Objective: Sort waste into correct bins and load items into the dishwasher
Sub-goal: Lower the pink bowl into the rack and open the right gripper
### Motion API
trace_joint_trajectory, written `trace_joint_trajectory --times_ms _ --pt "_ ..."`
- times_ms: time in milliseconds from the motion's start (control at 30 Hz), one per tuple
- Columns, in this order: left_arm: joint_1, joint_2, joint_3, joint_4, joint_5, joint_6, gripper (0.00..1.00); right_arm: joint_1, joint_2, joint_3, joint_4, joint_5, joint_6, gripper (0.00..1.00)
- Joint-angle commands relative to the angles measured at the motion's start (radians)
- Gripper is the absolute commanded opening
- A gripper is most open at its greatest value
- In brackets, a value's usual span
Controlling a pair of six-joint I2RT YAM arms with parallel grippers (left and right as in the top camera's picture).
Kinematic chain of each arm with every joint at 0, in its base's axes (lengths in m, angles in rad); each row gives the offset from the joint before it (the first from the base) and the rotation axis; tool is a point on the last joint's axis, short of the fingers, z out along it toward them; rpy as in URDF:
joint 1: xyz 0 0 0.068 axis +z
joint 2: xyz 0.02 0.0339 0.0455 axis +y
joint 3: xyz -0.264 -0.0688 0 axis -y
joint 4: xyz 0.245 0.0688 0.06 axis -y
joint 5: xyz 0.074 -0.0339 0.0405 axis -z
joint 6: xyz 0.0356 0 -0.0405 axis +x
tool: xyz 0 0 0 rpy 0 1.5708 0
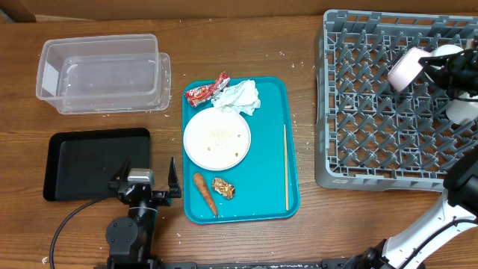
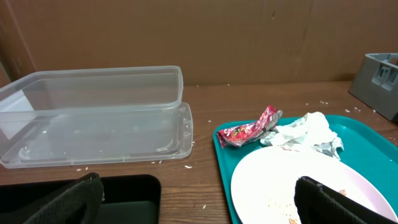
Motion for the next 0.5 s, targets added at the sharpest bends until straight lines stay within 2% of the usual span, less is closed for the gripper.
trace_joint_trajectory --times_ms 0,67,267,333,433,467 --pt "0.004 -0.011 -0.005 0.0 -0.006 0.012 1.0 -0.014 -0.026 0.087 -0.032 0.23 0.0 0.06" --pt "0.004 -0.011 -0.005 0.0 -0.006 0.012 1.0 -0.014 -0.035 0.122 -0.056 0.306 0.026 0.09" --pt "0.004 -0.011 -0.005 0.0 -0.006 0.012 1.0 -0.014 -0.042 0.186 -0.126 0.572 0.097 0.11" --pt "0.004 -0.011 -0.005 0.0 -0.006 0.012 1.0 -0.014 -0.042 0.186 -0.139 0.626 0.097 0.16" --pt "0.004 -0.011 -0.005 0.0 -0.006 0.012 1.0 -0.014 -0.042 0.186 -0.157 0.706 0.097 0.34" --pt "0.004 -0.011 -0.005 0.0 -0.006 0.012 1.0 -0.014 -0.042 0.186 -0.16 0.715 0.107 0.34"
